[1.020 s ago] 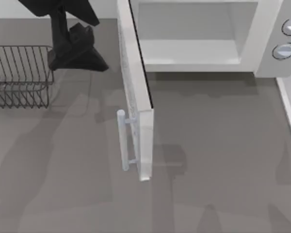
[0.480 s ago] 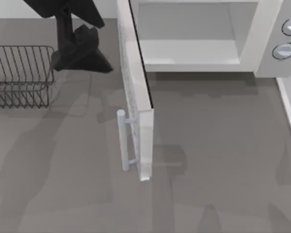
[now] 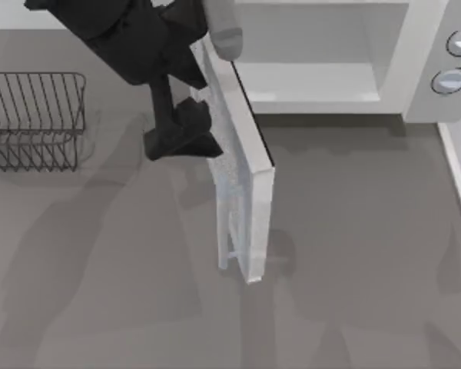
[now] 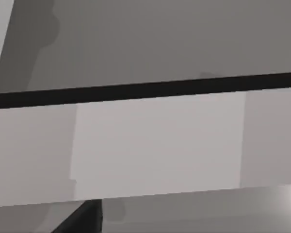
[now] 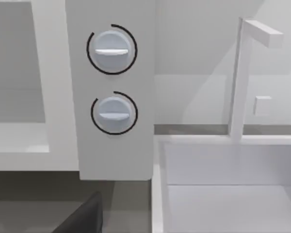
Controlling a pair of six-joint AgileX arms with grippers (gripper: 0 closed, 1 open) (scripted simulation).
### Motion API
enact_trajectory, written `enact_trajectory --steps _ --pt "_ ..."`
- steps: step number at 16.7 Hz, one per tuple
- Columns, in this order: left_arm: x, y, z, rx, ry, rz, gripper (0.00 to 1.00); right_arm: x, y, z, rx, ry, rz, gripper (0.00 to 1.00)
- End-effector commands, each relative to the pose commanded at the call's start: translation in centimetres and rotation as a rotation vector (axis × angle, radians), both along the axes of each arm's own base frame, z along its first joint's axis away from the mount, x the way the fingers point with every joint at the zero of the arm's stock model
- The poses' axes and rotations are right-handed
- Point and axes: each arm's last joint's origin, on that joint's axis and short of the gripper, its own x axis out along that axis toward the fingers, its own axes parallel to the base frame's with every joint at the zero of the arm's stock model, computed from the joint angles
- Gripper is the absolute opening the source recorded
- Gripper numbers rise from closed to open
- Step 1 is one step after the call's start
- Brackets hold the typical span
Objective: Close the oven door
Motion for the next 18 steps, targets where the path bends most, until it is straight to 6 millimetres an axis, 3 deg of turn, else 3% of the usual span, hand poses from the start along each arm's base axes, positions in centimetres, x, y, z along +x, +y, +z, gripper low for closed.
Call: enact_trajectory --steps 5,18 --pt "-0.04 -0.21 -0.35 0.001 0.001 0.0 1.0 0.0 0.0 0.0 0.0 0.0 0.0 1.0" --pt "-0.04 -0.21 -0.35 0.001 0.001 0.0 0.02 0.0 0.0 0.0 0.0 0.0 0.0 1.0"
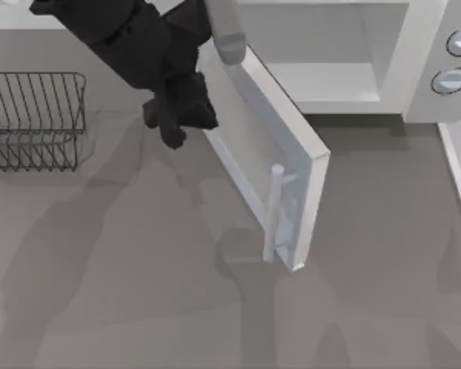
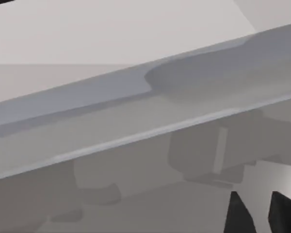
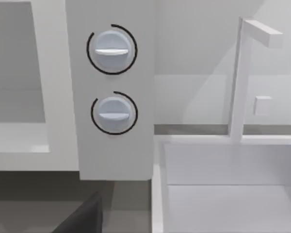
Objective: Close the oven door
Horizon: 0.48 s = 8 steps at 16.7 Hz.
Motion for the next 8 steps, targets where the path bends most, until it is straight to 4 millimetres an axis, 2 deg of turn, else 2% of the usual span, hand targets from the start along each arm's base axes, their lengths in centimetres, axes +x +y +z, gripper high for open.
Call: enact_trajectory --steps 8 --pt "0.0 0.0 0.0 0.0 0.0 0.0 0.0 0.0 0.0 0.0 0.0 0.0 0.0 1.0"
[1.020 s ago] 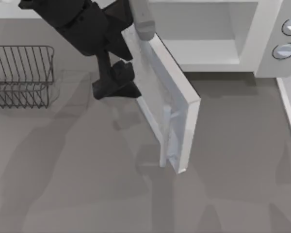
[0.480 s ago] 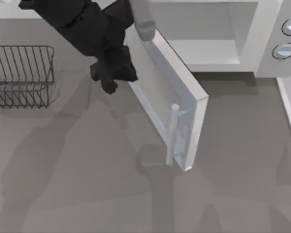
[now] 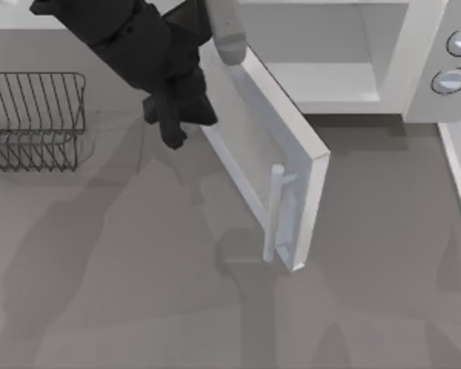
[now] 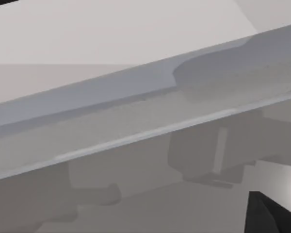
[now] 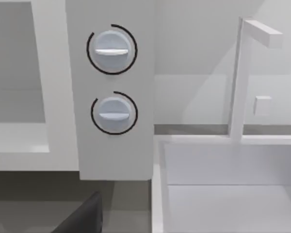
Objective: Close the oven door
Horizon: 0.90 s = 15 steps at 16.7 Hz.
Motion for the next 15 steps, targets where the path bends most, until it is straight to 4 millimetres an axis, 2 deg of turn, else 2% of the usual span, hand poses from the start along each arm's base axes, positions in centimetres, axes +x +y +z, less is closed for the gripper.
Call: enact_trajectory --steps 2,7,11,15 --pt "0.0 0.0 0.0 -0.001 -0.002 0.002 0.0 0.0 0.0 0.0 0.0 0.0 0.0 1.0" --pt "0.0 -1.9 0.0 0.0 0.001 0.002 0.0 0.0 0.0 0.0 0.0 0.0 0.0 1.0" --pt "0.0 -1.8 0.0 0.0 0.001 0.005 0.0 0.0 0.0 0.0 0.0 0.0 0.0 1.0" --pt "0.0 -2.9 0.0 0.0 0.001 0.005 0.0 0.0 0.0 0.0 0.0 0.0 0.0 1.0"
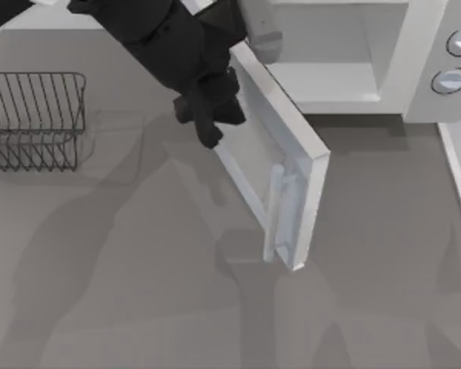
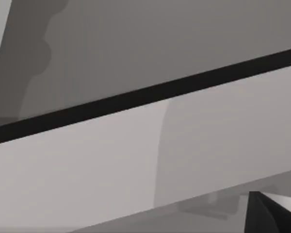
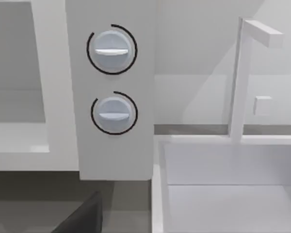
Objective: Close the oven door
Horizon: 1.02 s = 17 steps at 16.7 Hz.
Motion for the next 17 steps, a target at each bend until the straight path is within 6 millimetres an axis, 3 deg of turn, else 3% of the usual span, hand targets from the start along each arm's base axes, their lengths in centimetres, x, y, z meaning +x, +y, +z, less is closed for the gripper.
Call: enact_trajectory --steps 8,14,17 --pt "0.0 -0.8 0.1 -0.001 0.0 0.004 0.0 0.0 0.0 0.0 0.0 0.0 0.0 1.0" --pt "-0.1 -2.6 0.0 -0.001 0.0 0.004 0.0 0.0 0.0 0.0 0.0 0.0 0.0 1.0" --pt "-0.1 -2.4 0.1 -0.002 0.001 0.008 0.0 0.0 0.0 0.0 0.0 0.0 0.0 1.0"
